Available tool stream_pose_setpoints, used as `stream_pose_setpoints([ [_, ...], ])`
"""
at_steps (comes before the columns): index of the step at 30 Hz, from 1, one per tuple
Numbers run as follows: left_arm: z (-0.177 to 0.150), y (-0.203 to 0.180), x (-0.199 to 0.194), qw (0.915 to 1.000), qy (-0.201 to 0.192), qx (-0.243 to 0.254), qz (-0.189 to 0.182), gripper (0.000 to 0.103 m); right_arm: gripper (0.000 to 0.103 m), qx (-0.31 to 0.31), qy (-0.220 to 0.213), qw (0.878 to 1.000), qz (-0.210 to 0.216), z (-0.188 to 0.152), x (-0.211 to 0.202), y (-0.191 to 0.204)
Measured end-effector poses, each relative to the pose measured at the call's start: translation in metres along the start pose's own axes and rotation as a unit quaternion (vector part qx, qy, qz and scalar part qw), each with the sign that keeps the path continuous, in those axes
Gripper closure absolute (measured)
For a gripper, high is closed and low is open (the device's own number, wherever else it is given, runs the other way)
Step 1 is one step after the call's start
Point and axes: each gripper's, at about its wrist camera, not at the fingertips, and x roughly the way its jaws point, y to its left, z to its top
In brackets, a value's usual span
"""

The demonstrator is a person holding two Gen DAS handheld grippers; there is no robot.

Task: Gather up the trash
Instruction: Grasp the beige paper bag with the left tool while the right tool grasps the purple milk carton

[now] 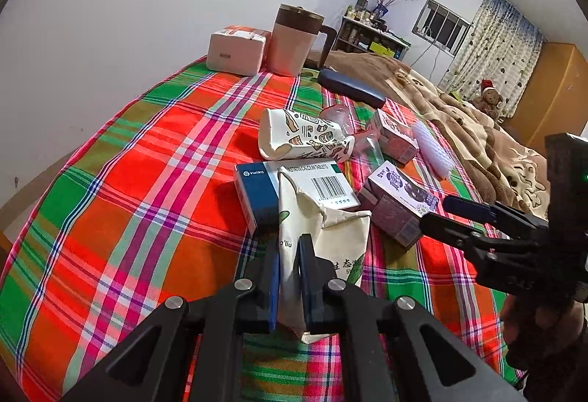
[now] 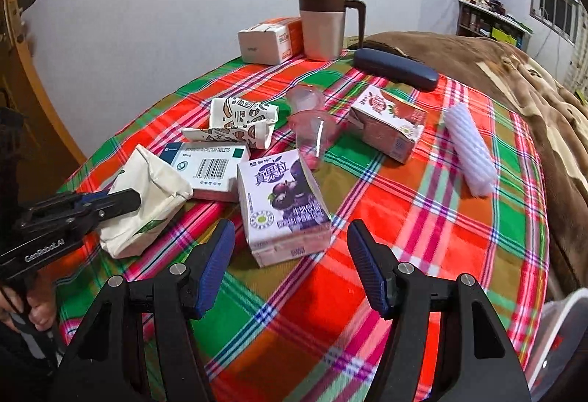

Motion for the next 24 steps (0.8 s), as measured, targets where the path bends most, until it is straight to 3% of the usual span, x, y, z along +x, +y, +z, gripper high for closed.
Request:
stream_pose_setpoints([
  [8,-0.001,-0.001,0.003,1.0,0.002,0.005,-0.005,0.093,0.038,-0.02,0.023,1.0,-0.004,0.006,0.019,0.005],
  [12,-0.001,-0.001,0.003,1.0,0.003,0.007,-0.006,0.093,0.042,0.015,0.045,0.999,0.013,0.008,0.029,0.0],
  [13,-0.001,-0.002,0.003,0.9999,0.003,0.008,-0.007,0.093,0.045,0.024,0.043,0.999,0.016,0.007,0.028,-0.001],
  [24,-0.005,-0.015,-0.001,0.9997,0.008,0.02,-0.015,0.093,0.046,0.077,0.004,0.997,0.002,-0.015,-0.007,-0.014],
])
